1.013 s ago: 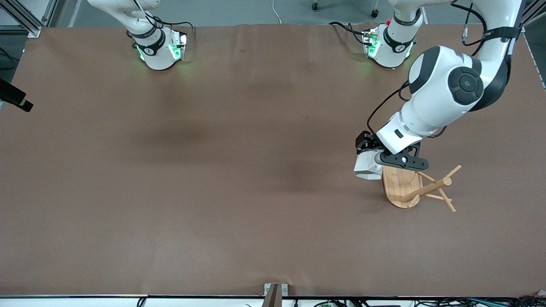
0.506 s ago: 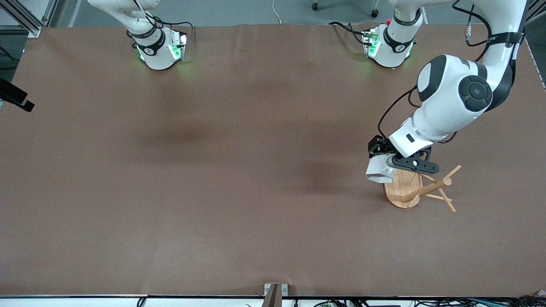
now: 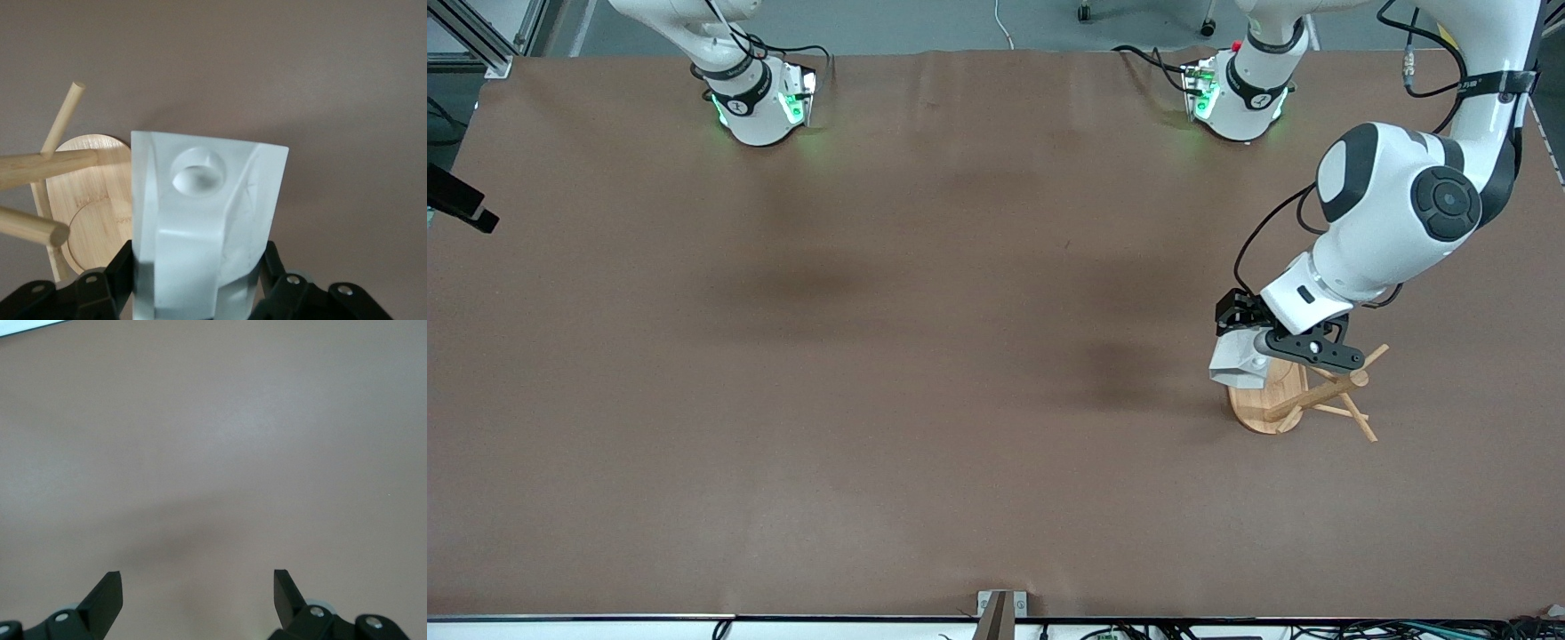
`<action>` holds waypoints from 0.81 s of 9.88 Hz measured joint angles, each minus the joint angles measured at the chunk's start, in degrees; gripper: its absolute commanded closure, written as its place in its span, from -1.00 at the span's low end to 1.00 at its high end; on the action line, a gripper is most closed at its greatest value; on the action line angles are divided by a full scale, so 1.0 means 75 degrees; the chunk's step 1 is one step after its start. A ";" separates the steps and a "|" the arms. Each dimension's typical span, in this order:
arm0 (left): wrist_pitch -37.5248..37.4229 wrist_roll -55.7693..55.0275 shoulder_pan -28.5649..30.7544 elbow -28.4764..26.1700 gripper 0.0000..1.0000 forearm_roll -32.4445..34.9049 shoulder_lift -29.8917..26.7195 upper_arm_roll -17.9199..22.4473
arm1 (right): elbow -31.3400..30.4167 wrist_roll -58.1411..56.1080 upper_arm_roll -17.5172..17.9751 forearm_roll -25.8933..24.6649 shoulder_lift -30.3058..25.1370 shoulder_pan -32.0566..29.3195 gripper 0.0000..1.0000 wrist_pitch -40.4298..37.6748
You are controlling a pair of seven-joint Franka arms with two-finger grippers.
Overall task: Hang cup on rack
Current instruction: 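Lower the cup with the left gripper onto a rack peg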
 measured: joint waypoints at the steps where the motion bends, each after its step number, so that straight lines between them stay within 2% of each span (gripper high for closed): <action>1: 0.0066 0.0093 0.0003 -0.0006 0.99 0.0000 0.0044 0.0016 | 0.0000 0.0000 0.0000 0.0000 0.0000 0.0000 -1.00 0.0000; 8: 0.0103 0.0580 0.0309 -0.0009 0.99 -0.0001 0.0126 0.0074 | 0.0000 -0.0022 0.0000 0.0000 0.0000 0.0000 -1.00 -0.0006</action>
